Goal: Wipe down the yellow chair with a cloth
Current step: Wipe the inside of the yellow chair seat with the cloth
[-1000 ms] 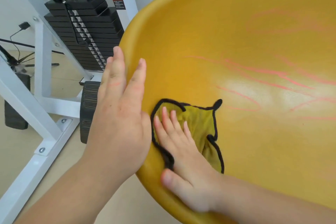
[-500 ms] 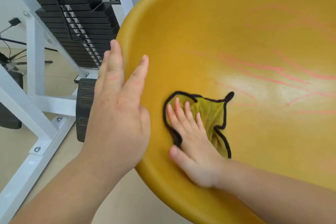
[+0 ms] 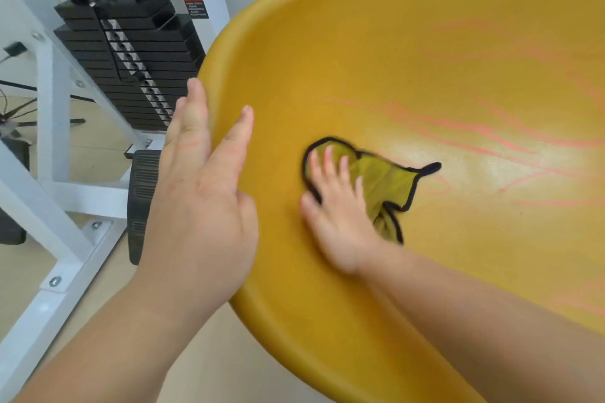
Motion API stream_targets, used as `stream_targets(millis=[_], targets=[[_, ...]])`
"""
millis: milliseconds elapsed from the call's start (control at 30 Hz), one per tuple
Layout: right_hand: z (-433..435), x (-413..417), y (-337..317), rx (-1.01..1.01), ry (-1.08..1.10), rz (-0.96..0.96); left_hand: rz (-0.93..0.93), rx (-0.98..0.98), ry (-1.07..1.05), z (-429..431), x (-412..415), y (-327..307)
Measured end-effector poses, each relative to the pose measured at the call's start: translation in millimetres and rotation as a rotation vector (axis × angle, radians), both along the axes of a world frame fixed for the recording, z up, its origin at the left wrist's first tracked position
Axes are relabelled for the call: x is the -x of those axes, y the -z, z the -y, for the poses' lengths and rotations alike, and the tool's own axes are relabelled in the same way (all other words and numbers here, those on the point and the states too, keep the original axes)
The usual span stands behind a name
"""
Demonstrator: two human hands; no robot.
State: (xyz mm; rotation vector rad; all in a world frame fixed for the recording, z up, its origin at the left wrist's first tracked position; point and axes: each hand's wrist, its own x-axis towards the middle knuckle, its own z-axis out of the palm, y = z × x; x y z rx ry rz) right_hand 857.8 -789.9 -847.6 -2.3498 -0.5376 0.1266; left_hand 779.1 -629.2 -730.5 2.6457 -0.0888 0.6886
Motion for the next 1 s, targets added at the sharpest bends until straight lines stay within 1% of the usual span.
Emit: stream_targets(millis=[67,133,167,200,233,267,300,367,400,433,467,500,567,633,700,733,767,800,867,900,933,1000], targets=[[6,60,-11,-0.057,-0.27,0.01,0.012,0.001,-0.002,0,-1,0],[22,94,-10,-0.064,-0.519,0.003,0.007,0.001,-0.007,1,-1,1],[30,91,-8,-0.053,-0.587,0.013,0.006,0.001,-0.013,2,0,1],[36,76,-2,-0.018,-0.598,0.058,0.012,0.0,-0.017,2,0,1],[39,52,6,0.035,-0.548,0.13,0.018,-0.002,-0.019,2,0,2],[41,22,14,0.091,-0.442,0.184,0.019,-0.001,-0.022,1,0,2],[42,-10,19,0.134,-0.296,0.188,0.014,0.001,-0.023,1,0,2],[40,-66,21,0.149,0.039,0.114,-0.001,0.005,-0.022,2,1,1],[36,-84,17,0.122,0.173,0.064,-0.006,0.006,-0.024,2,2,1],[29,-91,14,0.09,0.255,0.019,-0.009,0.003,-0.028,2,3,1],[16,-91,9,0.051,0.282,-0.009,-0.011,-0.006,-0.03,2,3,0],[1,-82,3,0.006,0.252,-0.02,-0.013,-0.02,-0.032,1,3,0],[-23,-44,-11,-0.083,0.064,0.026,-0.01,-0.065,-0.04,-1,3,-2],[-29,-6,-20,-0.14,-0.151,0.09,0.001,-0.167,-0.076,-1,1,-7],[-15,10,-14,-0.11,-0.317,0.128,0.003,-0.261,-0.131,0,-7,-17],[-4,6,-7,-0.061,-0.331,0.159,-0.004,-0.293,-0.147,0,-14,-25],[8,-7,2,0.005,-0.279,0.18,-0.017,-0.336,-0.158,-1,-23,-35],[19,-25,10,0.072,-0.177,0.174,-0.042,-0.4,-0.165,-4,-35,-45],[37,-66,22,0.165,0.078,0.114,-0.131,-0.534,-0.16,-10,-64,-65],[43,-84,24,0.181,0.2,0.085,-0.182,-0.56,-0.138,-13,-80,-75],[44,-100,23,0.174,0.307,0.055,-0.239,-0.554,-0.109,-15,-94,-82],[35,-118,17,0.109,0.464,0.005,-0.353,-0.462,-0.038,-20,-110,-86]])
